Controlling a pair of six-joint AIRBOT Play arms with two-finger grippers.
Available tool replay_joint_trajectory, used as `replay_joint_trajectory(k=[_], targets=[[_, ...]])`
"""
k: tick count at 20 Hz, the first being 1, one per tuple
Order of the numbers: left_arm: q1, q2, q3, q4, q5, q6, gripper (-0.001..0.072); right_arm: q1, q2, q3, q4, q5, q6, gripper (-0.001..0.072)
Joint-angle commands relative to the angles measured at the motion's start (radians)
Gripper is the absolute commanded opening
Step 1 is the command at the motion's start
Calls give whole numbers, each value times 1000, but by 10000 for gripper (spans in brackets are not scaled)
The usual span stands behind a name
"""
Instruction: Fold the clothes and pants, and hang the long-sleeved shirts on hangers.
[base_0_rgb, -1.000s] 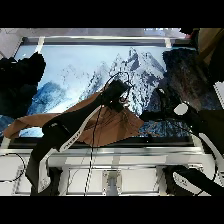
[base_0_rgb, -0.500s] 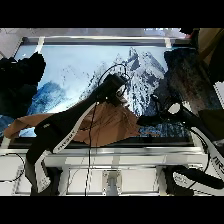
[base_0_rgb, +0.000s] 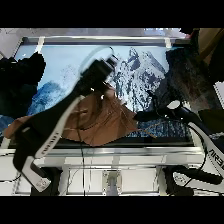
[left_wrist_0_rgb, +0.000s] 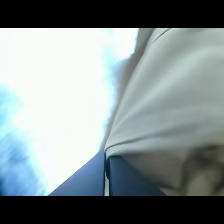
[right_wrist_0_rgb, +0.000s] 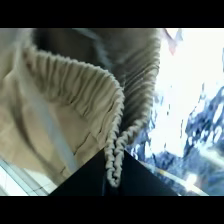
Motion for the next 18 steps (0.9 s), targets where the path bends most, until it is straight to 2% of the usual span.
replay_joint_trajectory(k=[1, 5, 8, 12, 15, 18], targets=[[148, 150, 1, 53, -84, -38, 9, -83, 119, 75, -153, 113, 76, 42], [364, 332, 0, 50, -85, -55, 9, -274, 391, 165, -402, 183, 206, 42], [486, 408, -27, -2, -79, -87, 9, -426, 529, 203, -520, 287, 231, 42], [540, 432, -166, -95, -26, -89, 8, -568, 573, 187, -549, 477, 242, 42], [539, 422, -352, -140, 139, -89, 9, -573, 571, 130, -530, 489, 286, 42], [559, 370, -414, -103, 279, -111, 9, -573, 571, 46, -526, 477, 303, 42]])
